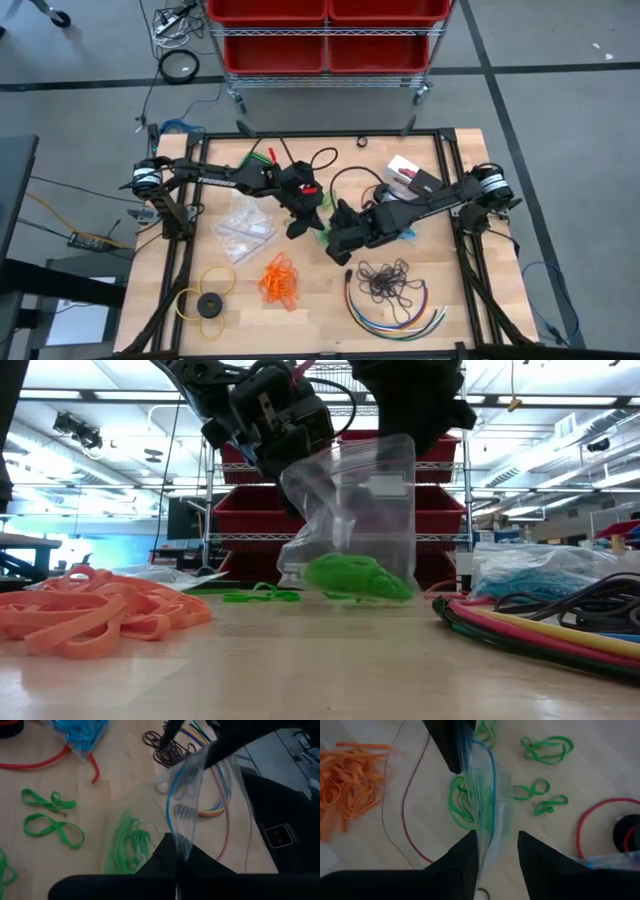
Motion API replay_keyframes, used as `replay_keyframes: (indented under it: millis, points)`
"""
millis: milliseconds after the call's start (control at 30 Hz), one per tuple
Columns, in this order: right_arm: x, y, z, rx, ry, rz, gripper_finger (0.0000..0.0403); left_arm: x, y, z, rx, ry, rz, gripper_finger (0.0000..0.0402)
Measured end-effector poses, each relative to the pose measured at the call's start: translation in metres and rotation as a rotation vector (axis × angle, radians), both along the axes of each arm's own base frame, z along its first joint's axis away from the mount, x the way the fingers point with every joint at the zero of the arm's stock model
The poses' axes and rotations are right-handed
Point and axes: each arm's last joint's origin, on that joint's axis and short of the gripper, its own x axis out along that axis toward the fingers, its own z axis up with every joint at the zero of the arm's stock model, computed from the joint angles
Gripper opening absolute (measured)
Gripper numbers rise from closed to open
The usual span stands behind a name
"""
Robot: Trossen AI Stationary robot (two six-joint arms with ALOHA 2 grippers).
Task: Sort rubber bands
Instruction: Put the green rubber band into the transparent zip bag
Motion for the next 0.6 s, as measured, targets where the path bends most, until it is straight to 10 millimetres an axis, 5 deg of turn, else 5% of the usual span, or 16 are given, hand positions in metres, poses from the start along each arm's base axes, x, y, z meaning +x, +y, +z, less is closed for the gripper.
replay_keyframes:
  millis: [300,500,600]
  points:
    - [-0.002,0.0,-0.001,0.009,0.037,0.029,0.0095,0.001,-0.001,0.001,-0.015,-0.017,-0.019,0.0]
    - [0.002,-0.005,0.0,0.039,0.035,0.082,0.0012,0.001,-0.002,0.003,-0.038,-0.035,-0.049,0.0]
    - [0.004,-0.011,0.0,0.042,0.031,0.079,0.0003,0.0,-0.002,0.002,-0.038,-0.023,-0.051,0.0]
